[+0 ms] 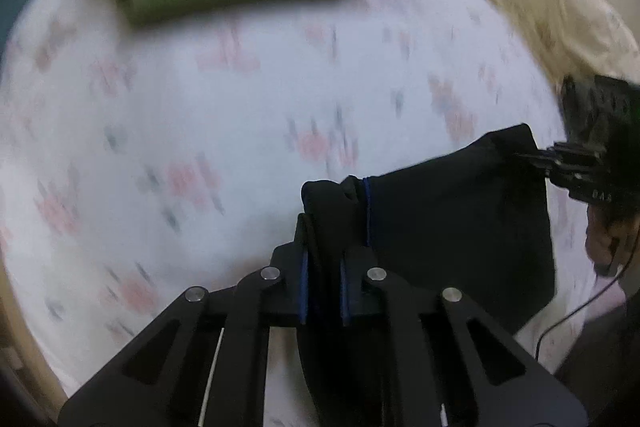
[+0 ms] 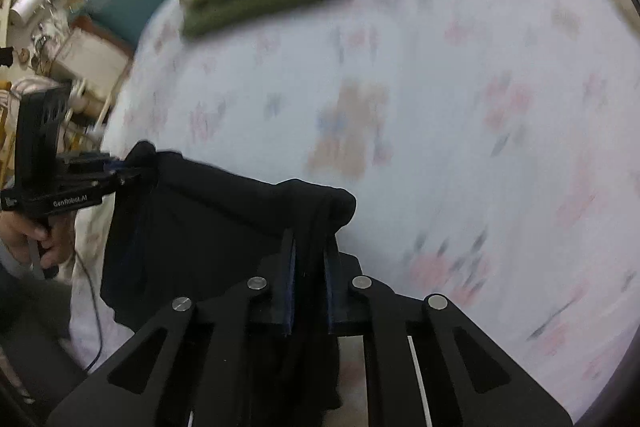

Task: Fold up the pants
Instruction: 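Lift the black shorts bundle with both grippers and lay it flat on the sheet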

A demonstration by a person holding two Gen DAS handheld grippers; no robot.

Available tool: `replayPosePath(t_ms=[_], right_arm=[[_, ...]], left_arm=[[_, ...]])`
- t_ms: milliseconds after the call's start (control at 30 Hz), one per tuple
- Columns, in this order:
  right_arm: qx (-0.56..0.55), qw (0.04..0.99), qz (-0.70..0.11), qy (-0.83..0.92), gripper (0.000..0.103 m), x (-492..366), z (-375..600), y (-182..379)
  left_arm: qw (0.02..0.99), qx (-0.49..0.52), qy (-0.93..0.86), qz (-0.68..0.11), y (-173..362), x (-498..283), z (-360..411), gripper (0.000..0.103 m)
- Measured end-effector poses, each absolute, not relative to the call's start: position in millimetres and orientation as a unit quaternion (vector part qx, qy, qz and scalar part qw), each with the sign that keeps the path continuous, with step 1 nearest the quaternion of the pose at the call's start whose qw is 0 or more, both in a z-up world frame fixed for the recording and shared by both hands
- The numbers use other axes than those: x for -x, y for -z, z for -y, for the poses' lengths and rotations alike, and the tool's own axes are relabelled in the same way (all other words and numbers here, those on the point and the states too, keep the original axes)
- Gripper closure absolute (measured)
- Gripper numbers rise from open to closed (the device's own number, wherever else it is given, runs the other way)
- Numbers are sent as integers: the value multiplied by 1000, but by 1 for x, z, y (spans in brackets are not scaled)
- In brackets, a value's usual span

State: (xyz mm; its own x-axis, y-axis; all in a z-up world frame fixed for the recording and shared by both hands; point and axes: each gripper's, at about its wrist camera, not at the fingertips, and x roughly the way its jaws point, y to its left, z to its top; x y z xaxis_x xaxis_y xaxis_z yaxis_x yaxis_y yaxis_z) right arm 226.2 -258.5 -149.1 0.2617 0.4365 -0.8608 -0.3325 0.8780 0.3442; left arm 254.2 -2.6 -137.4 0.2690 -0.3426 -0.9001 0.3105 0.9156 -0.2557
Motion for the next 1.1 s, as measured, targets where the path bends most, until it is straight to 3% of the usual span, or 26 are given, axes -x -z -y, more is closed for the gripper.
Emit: replayPosePath(t_ms=[267, 467, 767, 1100], right_arm=[[8, 837, -468, -284, 93, -203, 257, 118], [57, 854, -421, -302, 93, -164, 254, 104], [224, 869, -336, -287, 93, -86, 233, 99], [280, 834, -369, -299, 94, -30, 232, 128]], left_arm=[[855, -182, 270, -404, 106, -197, 22, 94], [863, -178, 295, -370, 91, -164, 9, 94], [851, -375, 291, -226, 99, -78, 32, 94], [752, -544, 351, -124, 145, 18, 30, 94]])
